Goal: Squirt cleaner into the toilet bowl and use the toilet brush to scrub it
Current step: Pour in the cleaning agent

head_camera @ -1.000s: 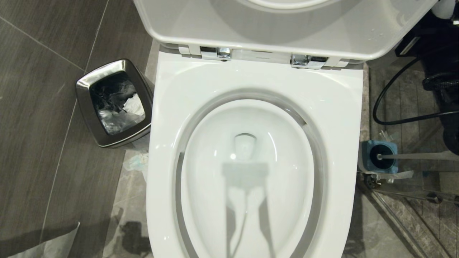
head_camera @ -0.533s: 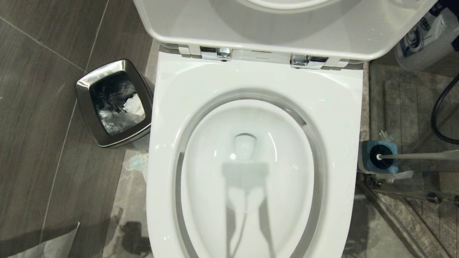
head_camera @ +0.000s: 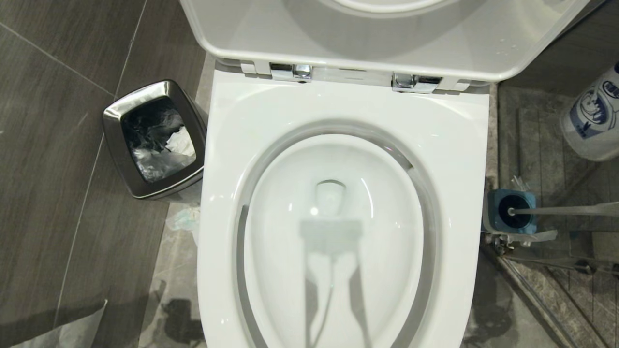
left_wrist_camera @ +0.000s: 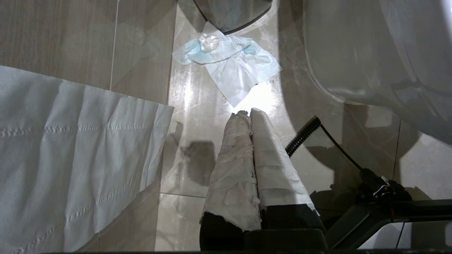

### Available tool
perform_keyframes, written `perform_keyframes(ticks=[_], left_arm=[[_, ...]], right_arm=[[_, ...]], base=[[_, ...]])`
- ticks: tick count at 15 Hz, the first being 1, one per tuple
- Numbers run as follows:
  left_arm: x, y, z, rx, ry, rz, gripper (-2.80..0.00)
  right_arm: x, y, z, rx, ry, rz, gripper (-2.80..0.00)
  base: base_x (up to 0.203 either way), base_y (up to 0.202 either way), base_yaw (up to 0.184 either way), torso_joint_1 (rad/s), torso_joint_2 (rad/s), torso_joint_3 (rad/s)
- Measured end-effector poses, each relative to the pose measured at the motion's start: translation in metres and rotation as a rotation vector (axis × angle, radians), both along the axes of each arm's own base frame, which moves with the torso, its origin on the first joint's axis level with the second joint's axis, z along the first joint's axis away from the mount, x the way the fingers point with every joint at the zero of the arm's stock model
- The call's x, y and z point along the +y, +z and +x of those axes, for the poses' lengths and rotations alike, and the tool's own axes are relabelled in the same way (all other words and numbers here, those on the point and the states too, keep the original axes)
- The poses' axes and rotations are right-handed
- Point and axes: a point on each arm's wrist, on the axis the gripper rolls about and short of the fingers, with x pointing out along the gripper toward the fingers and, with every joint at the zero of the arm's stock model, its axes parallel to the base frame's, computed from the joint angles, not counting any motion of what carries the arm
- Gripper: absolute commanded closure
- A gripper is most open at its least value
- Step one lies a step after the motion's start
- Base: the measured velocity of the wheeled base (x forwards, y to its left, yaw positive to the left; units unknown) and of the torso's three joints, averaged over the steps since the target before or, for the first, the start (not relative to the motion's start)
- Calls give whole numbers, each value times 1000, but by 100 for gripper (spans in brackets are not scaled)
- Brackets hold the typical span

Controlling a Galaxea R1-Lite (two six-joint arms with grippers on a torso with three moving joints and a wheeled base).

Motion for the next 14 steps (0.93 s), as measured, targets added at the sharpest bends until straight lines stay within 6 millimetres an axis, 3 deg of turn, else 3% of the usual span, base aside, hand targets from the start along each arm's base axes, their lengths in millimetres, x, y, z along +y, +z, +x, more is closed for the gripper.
perform_keyframes(ticks=[7, 14], left_arm=[[0, 0, 0, 0, -1, 0, 0], [0, 0, 0, 0, 0, -1, 0]], right_arm=[[-2, -7, -70, 81, 46, -19, 0], [-4, -8, -108, 142, 55, -12, 0]], base=[[0, 0, 0, 0, 0, 0], [0, 0, 0, 0, 0, 0]])
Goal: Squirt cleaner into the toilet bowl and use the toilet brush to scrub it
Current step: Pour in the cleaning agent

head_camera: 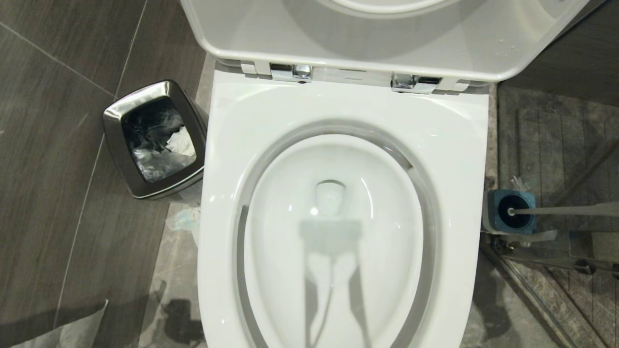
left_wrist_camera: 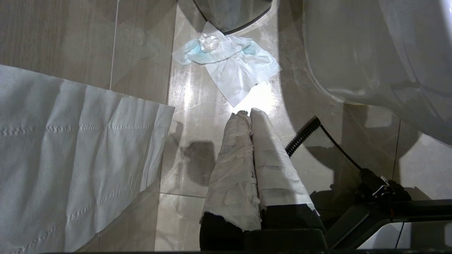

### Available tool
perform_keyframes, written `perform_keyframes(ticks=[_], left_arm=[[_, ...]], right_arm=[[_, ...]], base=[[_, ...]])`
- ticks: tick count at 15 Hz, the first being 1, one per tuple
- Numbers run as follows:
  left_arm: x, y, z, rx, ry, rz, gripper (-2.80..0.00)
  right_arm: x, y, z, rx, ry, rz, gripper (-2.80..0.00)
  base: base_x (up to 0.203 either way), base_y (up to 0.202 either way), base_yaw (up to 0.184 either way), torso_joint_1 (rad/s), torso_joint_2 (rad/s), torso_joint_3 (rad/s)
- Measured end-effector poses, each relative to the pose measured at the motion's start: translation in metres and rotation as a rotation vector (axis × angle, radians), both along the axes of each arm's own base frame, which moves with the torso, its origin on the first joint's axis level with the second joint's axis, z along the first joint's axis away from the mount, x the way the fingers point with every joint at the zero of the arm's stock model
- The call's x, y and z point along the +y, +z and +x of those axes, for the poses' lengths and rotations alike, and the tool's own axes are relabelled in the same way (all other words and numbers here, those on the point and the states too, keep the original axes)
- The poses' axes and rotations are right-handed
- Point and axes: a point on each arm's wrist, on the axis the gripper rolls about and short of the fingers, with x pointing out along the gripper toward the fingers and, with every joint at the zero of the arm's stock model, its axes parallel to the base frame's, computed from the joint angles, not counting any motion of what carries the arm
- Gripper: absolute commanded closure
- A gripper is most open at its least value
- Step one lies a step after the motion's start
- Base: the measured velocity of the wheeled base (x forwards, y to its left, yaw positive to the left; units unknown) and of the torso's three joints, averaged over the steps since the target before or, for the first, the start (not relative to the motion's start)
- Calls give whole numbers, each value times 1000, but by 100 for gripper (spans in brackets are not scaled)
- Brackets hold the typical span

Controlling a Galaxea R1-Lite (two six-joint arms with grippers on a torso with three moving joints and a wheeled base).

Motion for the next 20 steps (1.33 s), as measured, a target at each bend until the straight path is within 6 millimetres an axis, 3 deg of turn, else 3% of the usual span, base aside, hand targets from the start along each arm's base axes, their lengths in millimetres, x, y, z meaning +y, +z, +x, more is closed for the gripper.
perform_keyframes(ticks=[6, 14, 20], left_arm=[[0, 0, 0, 0, 0, 0, 0], [0, 0, 0, 0, 0, 0, 0], [0, 0, 0, 0, -1, 0, 0]], right_arm=[[0, 3, -16, -56, 31, -9, 0], [-1, 3, -16, -230, -63, -52, 0], [-1, -9, -17, -205, -57, -86, 0]], base=[[0, 0, 0, 0, 0, 0], [0, 0, 0, 0, 0, 0], [0, 0, 0, 0, 0, 0]])
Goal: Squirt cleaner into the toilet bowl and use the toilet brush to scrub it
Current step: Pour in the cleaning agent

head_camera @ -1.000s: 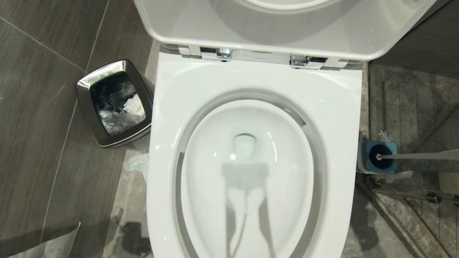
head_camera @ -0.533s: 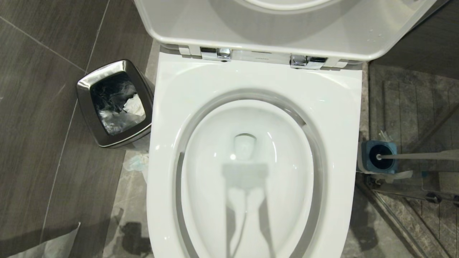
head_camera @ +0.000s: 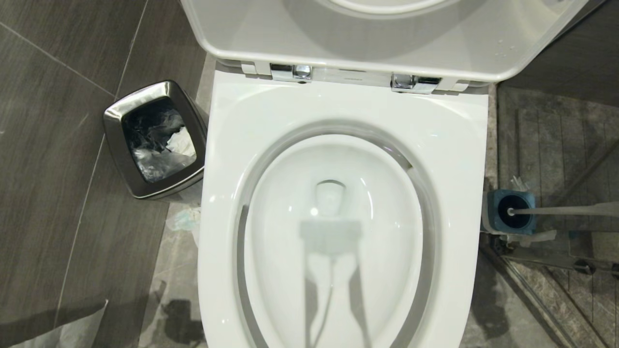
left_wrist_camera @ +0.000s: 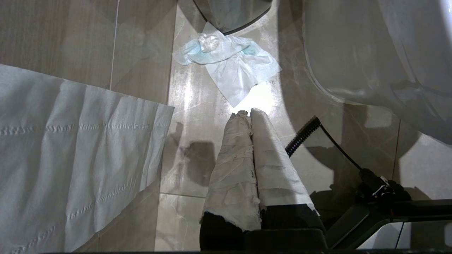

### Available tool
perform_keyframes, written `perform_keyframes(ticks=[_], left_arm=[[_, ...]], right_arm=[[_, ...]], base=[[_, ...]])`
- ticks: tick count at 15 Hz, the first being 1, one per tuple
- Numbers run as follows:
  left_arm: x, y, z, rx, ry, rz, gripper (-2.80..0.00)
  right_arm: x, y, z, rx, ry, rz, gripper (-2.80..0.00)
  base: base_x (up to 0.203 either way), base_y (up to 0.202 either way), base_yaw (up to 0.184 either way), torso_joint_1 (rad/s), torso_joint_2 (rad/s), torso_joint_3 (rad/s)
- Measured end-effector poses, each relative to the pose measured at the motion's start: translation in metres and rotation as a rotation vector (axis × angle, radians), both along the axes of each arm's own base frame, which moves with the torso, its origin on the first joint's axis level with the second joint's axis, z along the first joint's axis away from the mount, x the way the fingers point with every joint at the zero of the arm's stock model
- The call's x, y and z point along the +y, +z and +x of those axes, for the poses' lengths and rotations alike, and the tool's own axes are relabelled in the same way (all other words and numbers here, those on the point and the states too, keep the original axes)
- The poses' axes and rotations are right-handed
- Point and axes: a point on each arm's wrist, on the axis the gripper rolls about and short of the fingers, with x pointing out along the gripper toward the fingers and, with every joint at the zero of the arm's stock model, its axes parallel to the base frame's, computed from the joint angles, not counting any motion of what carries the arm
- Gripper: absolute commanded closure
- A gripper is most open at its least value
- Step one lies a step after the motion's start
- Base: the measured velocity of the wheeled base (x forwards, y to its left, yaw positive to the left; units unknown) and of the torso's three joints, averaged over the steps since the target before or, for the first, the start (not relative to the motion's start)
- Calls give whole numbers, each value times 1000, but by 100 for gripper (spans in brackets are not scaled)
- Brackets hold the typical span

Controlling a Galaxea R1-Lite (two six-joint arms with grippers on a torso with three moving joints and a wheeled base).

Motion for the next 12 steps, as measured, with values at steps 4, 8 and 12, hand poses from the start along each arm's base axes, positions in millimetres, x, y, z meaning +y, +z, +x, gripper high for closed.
perform_keyframes(ticks=[4, 8, 12], left_arm=[[0, 0, 0, 0, 1, 1, 0], [0, 0, 0, 0, 0, 4, 0], [0, 0, 0, 0, 2, 0, 0]], right_arm=[[0, -7, -5, 1, -10, -17, 0], [-1, -10, -13, -18, -10, -16, 0], [-1, -11, -19, -33, -13, -14, 0]], base=[[0, 0, 0, 0, 0, 0], [0, 0, 0, 0, 0, 0], [0, 0, 0, 1, 2, 105]])
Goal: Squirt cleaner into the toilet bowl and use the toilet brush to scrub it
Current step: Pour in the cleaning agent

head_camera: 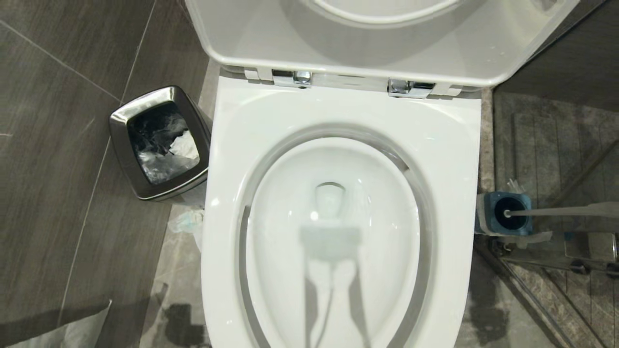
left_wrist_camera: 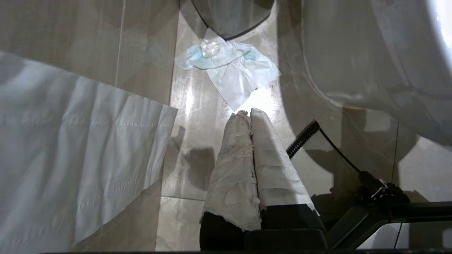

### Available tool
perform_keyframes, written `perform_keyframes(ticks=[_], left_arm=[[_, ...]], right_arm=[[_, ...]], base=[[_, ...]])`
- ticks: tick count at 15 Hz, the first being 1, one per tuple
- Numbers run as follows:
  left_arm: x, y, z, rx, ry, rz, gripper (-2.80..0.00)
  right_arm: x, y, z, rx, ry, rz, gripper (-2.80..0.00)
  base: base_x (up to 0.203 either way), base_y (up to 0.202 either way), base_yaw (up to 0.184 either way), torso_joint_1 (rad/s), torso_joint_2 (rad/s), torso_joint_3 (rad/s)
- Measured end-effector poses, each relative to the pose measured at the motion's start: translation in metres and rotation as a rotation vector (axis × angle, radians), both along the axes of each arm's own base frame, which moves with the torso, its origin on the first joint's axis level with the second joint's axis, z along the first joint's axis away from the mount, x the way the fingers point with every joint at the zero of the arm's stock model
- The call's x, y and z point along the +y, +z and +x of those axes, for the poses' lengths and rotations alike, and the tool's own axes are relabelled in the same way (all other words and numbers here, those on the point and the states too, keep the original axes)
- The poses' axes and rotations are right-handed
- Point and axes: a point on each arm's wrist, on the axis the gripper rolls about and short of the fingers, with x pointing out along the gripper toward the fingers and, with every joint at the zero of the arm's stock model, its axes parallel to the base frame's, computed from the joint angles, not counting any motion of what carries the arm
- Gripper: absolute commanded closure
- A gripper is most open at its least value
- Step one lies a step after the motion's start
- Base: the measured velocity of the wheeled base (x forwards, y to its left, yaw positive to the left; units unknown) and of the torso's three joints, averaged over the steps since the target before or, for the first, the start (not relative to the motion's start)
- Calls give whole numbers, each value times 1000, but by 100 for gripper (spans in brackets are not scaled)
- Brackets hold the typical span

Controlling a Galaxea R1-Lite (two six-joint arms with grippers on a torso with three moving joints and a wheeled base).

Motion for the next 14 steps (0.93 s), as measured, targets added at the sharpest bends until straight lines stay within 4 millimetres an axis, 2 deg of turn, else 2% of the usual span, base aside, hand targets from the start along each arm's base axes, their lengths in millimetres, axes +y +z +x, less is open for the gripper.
perform_keyframes(ticks=[14], left_arm=[[0, 0, 0, 0, 11, -17, 0]], right_arm=[[0, -5, -3, 27, -2, -4, 0]], base=[[0, 0, 0, 2, 2, 201]])
